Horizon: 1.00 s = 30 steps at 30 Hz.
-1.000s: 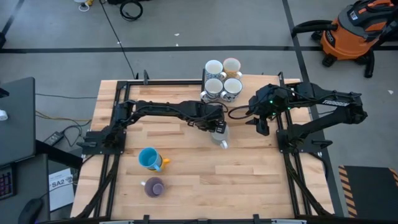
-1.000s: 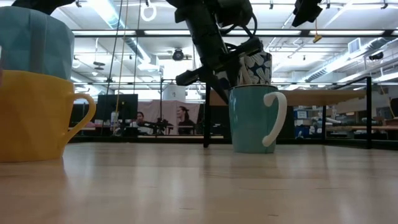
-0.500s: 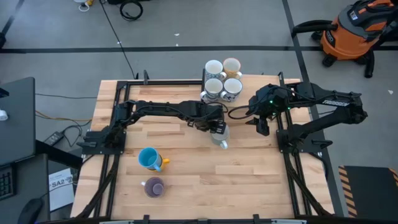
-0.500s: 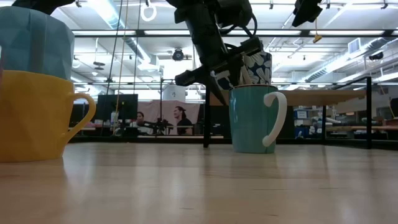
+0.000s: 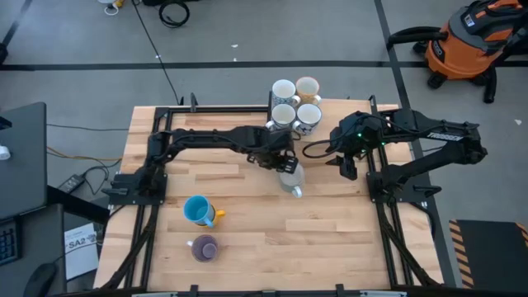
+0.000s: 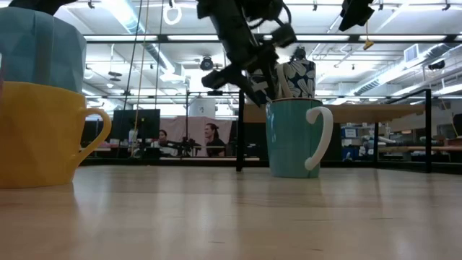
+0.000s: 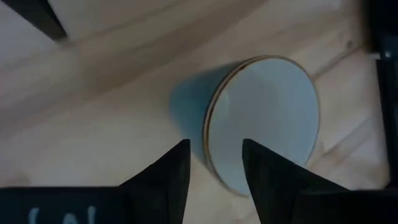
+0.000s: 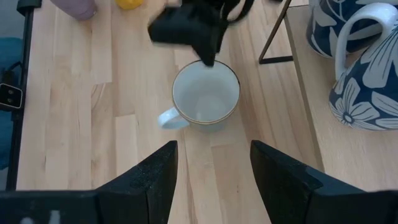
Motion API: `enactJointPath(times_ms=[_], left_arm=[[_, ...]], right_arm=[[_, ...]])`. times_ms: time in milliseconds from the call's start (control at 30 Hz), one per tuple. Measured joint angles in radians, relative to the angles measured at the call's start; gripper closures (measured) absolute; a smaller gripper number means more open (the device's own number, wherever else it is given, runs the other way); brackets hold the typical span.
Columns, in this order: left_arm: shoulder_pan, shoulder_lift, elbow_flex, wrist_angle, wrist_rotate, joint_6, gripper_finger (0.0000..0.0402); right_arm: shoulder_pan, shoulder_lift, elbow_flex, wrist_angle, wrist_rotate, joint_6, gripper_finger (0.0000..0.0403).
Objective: Place coffee mugs
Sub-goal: Put the blue mug on the shelf
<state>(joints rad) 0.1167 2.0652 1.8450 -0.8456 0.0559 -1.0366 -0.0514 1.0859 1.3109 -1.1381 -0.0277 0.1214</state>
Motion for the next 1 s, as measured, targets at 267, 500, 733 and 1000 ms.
enactJointPath(times_ms=[267,500,733,1000], left_arm=[[0.004,-0.139,0.000,-0.128,0.218,0.473,0.0248],[-0.068,-0.327,0.000,-0.375,0.227,0.834,0.0249],[-0.124,-0.555,-0.061,-0.396,0.127,0.896,0.0249],[-0.124,-0.862,-0.456,-0.155,0.119,0.891,0.0249]], right_arm=[[0.000,0.001,0.000,0.017,-0.041,-0.022,0.0195],[0.001,0.002,0.000,0.103,-0.105,-0.013,0.0195],[0.011,0.042,0.000,0.291,-0.042,0.140,0.0195],[0.081,0.180,0.000,0.407,0.094,0.183,0.0195]])
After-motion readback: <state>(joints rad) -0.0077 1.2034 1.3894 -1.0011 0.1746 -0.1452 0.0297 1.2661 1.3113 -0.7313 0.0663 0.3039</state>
